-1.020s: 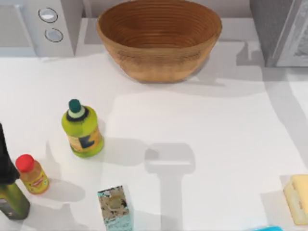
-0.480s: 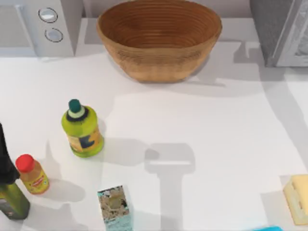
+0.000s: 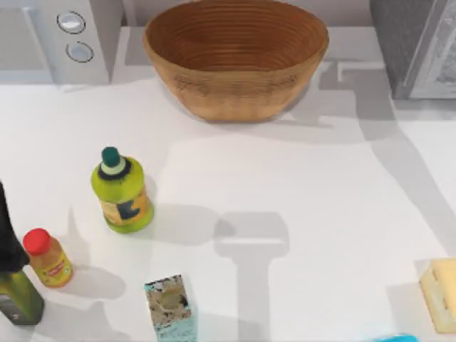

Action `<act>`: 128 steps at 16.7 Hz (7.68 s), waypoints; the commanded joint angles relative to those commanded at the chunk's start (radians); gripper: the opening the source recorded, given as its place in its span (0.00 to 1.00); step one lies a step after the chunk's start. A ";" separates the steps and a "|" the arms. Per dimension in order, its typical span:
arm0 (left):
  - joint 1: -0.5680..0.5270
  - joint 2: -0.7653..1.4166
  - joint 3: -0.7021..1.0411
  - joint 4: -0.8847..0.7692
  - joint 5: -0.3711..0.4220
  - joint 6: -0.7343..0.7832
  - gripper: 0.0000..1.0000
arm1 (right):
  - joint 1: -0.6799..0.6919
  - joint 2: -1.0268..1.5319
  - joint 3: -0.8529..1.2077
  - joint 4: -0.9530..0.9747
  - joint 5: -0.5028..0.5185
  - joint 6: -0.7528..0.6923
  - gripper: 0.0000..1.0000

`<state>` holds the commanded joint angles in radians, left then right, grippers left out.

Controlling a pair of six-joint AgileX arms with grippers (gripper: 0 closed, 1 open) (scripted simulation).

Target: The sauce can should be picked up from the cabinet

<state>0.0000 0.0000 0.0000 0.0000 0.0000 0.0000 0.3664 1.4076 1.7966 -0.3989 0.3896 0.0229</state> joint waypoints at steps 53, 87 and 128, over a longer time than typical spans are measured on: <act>0.000 0.000 0.000 0.000 0.000 0.000 1.00 | 0.292 -0.118 0.274 -0.397 0.290 0.007 0.00; 0.000 0.000 0.000 0.000 0.000 0.000 1.00 | -0.366 -1.408 -1.797 0.399 -0.389 -0.023 0.00; 0.000 0.000 0.000 0.000 0.000 0.000 1.00 | 0.405 0.692 -1.397 2.089 -0.356 -0.008 0.00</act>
<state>0.0000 0.0000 0.0000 0.0000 0.0000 0.0000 0.7710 2.0993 0.4001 1.6903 0.0341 0.0150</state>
